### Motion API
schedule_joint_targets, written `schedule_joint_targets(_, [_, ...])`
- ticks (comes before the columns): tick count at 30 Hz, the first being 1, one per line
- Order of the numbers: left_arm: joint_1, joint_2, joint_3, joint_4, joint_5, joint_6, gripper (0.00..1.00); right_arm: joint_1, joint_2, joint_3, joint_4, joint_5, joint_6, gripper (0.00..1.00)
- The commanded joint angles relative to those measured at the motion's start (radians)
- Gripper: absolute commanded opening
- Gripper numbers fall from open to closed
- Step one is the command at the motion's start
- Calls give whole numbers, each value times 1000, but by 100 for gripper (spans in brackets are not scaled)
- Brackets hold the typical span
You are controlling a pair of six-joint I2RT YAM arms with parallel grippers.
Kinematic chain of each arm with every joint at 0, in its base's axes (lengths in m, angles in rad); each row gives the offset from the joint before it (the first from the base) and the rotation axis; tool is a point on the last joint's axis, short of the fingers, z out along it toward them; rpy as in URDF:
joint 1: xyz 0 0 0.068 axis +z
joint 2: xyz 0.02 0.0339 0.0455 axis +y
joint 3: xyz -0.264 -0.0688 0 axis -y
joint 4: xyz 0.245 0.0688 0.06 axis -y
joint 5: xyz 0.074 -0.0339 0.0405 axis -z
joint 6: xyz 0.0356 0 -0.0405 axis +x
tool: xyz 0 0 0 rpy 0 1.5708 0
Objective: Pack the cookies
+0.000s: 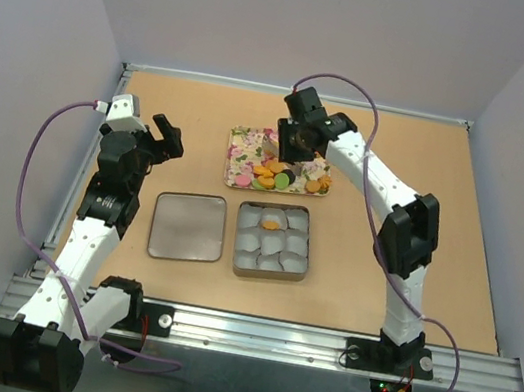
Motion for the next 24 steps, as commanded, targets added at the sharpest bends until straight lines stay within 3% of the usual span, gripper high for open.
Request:
schedule_joint_targets(1, [1, -10, 50, 28, 11, -1, 97, 4, -202, 89, -32, 64, -15, 41])
schedule_joint_targets(9, [2, -5, 51, 27, 15, -3, 97, 2, -460, -70, -106, 64, 10, 41])
schedule_joint_targets(19, [2, 4, 53, 30, 18, -6, 97, 4, -831, -551, -89, -109, 87, 42])
schedule_joint_targets(24, [2, 13, 63, 19, 21, -4, 98, 2, -913, -677, -66, -183, 111, 41])
